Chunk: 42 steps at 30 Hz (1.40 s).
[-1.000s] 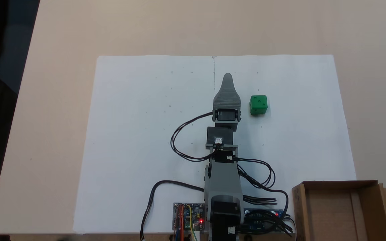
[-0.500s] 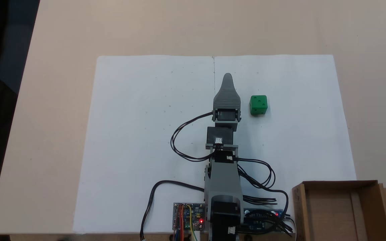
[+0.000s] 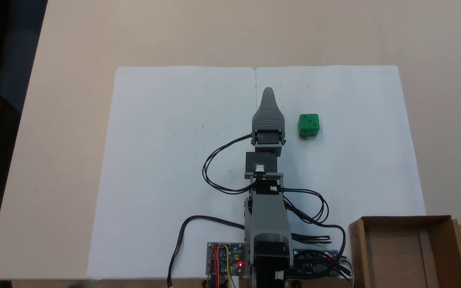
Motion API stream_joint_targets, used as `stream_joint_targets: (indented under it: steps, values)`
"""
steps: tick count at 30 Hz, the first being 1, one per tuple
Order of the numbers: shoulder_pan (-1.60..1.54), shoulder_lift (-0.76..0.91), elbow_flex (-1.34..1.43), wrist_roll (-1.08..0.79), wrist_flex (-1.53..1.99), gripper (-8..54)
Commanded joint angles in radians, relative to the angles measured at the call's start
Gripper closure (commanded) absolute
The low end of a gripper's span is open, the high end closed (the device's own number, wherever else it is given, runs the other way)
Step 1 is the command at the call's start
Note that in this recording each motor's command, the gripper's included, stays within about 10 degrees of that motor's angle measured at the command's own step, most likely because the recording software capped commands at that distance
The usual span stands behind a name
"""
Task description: Grasp a green dice and put it in the bin.
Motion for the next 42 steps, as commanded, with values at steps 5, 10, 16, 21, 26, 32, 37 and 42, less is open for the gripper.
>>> stream_joint_targets:
  steps: [5,10,16,21,26,32,37,42]
  values:
    - [0.006,0.103,0.074,-0.014,-0.021,0.4]
    - [0.017,0.103,0.074,-0.014,-0.020,0.9]
    - [0.017,0.101,0.074,-0.014,-0.012,0.8]
    - [0.018,0.101,0.074,-0.015,-0.011,1.1]
    - [0.009,0.101,0.074,-0.017,-0.005,0.5]
    - [0.006,0.101,0.074,-0.014,-0.003,0.5]
    - [0.008,0.101,0.074,-0.017,-0.005,0.6]
    - [0.026,0.106,0.074,-0.023,-0.015,2.7]
